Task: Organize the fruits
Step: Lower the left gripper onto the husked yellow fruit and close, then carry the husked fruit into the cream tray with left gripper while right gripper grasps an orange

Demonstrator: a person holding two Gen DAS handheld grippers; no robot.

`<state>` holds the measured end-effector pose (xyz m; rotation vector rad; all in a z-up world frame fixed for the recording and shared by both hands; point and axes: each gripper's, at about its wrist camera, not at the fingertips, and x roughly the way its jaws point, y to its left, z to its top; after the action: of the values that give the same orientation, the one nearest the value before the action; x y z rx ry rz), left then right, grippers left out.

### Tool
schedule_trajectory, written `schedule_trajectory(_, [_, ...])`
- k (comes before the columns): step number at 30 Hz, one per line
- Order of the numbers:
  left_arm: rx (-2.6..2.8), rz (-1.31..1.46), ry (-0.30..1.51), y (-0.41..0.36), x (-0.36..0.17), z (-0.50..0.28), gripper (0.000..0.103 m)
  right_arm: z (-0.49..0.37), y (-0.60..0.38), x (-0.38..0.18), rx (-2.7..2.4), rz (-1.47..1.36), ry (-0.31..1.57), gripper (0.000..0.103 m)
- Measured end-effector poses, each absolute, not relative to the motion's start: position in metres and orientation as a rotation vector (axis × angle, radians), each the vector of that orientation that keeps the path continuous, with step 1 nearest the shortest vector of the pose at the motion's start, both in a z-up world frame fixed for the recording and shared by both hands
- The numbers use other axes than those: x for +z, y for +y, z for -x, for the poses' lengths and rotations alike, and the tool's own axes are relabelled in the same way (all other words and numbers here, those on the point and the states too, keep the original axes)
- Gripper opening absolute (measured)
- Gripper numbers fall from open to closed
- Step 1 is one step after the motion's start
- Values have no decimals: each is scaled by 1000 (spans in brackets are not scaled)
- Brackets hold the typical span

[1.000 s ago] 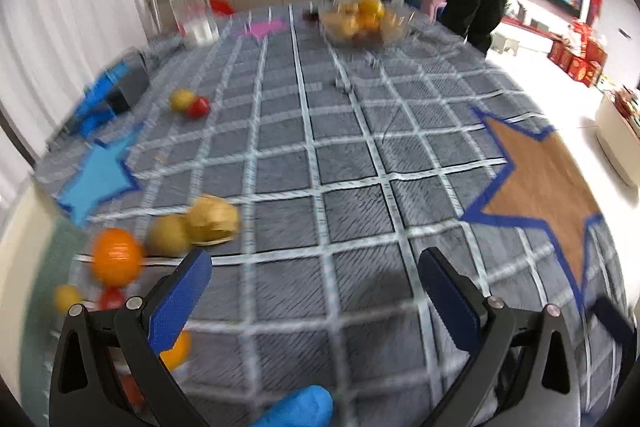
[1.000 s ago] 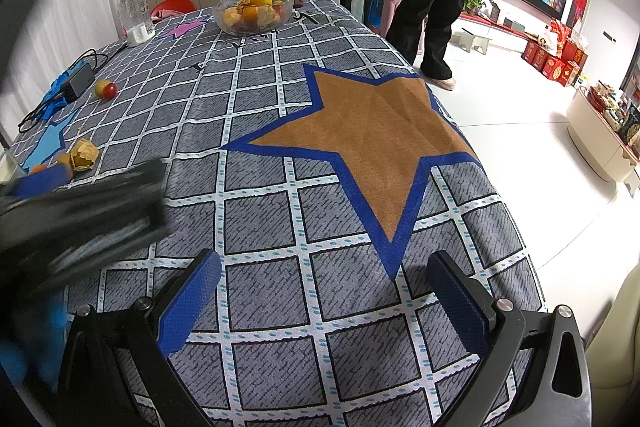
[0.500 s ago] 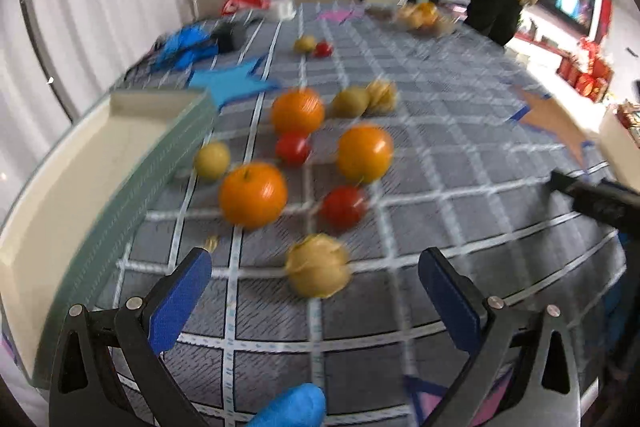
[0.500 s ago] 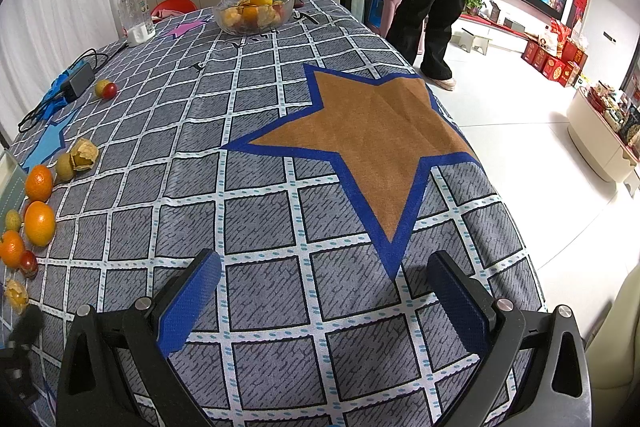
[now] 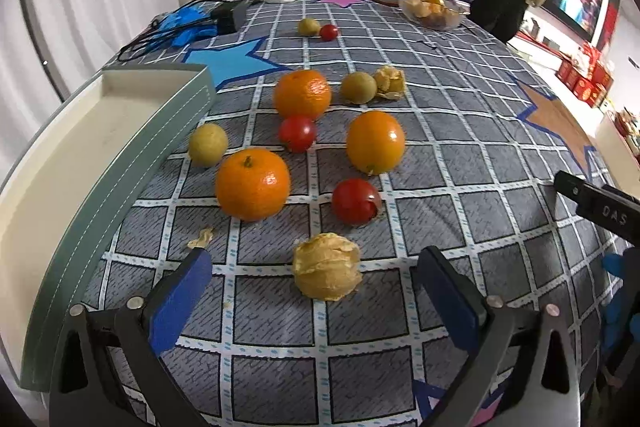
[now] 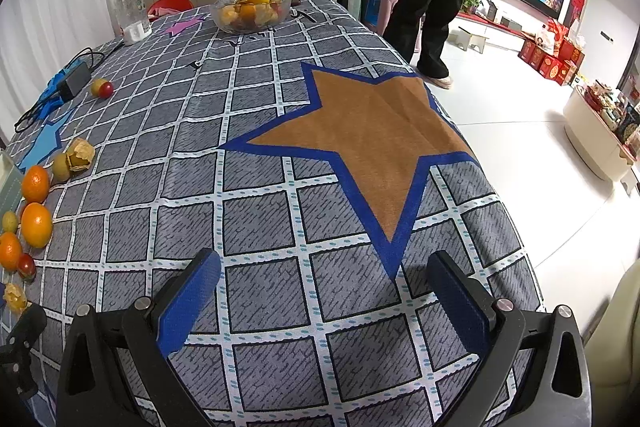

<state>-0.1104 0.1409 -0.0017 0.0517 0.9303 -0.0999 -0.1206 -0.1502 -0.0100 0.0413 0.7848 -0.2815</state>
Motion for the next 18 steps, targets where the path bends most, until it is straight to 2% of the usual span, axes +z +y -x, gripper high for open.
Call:
schedule_trajectory(3, [-133,-60,910,138,2,115,78,122,-148,-10,-291,-43,784,103])
schedule_trajectory(5, [-148,-66,896,138,5,118,49,123,-143,-10,-286,-46,790,103])
schedule_trajectory(6, [-154,-67,892,139,6,119,42,124,-138,-10,-266,-47,796,103])
schedule_trajectory(7, [-155,-69,888,140,7,120,28,125,-132,-10,-238,-48,796,103])
schedule_trajectory(13, [-194,-48,890,158,8,129,27,122,-75,-4,40,-131,775,103])
schedule_trajectory(18, [-218,-21,885,178,16,141,27,107,-18,4,137,-48,759,103])
